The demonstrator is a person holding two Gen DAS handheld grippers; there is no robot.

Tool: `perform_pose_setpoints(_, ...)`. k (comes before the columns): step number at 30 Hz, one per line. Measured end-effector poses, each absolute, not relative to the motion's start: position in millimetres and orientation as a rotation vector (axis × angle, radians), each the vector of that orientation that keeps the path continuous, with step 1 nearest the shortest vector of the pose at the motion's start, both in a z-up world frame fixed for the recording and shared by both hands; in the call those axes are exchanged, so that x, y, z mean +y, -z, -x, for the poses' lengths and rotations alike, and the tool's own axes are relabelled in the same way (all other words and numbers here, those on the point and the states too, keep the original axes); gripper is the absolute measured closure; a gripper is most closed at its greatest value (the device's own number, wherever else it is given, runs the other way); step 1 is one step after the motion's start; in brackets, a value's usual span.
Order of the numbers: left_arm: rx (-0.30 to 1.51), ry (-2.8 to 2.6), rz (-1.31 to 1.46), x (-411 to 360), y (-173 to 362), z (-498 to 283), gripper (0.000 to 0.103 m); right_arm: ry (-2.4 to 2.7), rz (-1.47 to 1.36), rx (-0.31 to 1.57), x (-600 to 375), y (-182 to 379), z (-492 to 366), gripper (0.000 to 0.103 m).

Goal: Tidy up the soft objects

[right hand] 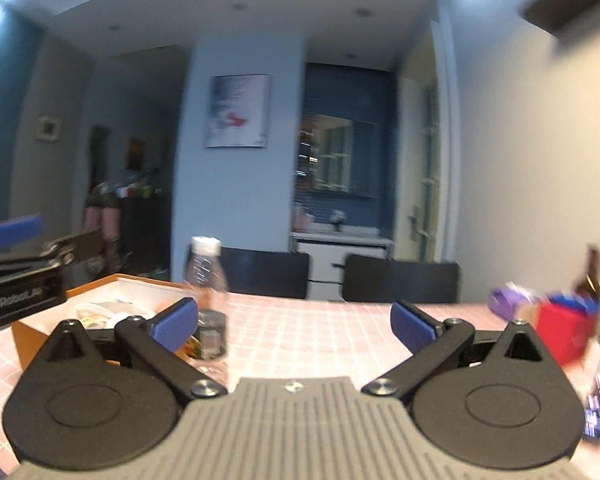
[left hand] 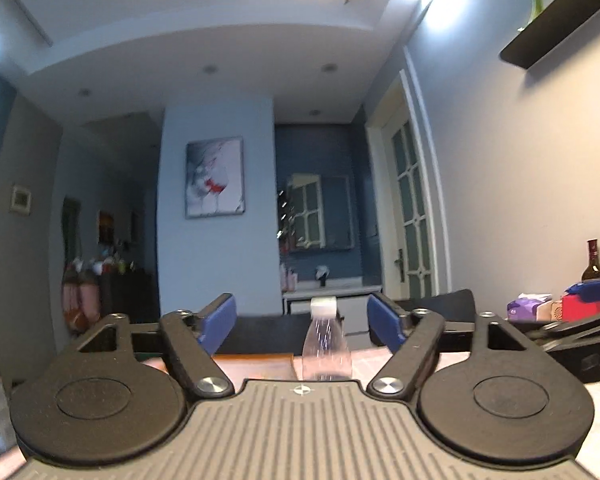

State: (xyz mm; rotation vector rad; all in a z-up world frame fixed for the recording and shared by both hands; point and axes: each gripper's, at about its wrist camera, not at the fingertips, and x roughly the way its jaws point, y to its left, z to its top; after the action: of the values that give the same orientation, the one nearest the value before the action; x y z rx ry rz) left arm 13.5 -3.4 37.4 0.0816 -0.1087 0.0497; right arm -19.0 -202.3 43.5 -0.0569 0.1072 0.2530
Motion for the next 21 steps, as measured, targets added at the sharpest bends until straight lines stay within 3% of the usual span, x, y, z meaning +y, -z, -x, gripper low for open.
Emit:
perform_pose_setpoints(3,-0.067,-0.08,-0.065,-7,-22,-12,0.002,-0.188,0.006,0.124,-215,-26,28,0.003)
perform_pose_setpoints(12,0.091,-0.102,0.012,4,15,-10,0.002,-0.134,-0.123,0.283,-219,28,11,0.003)
perform_pose_setpoints(21,0.244,-0.117,0.011,6,40,-6,0.002,-0.14,-0.067,0.352,-207,58,5,0.003)
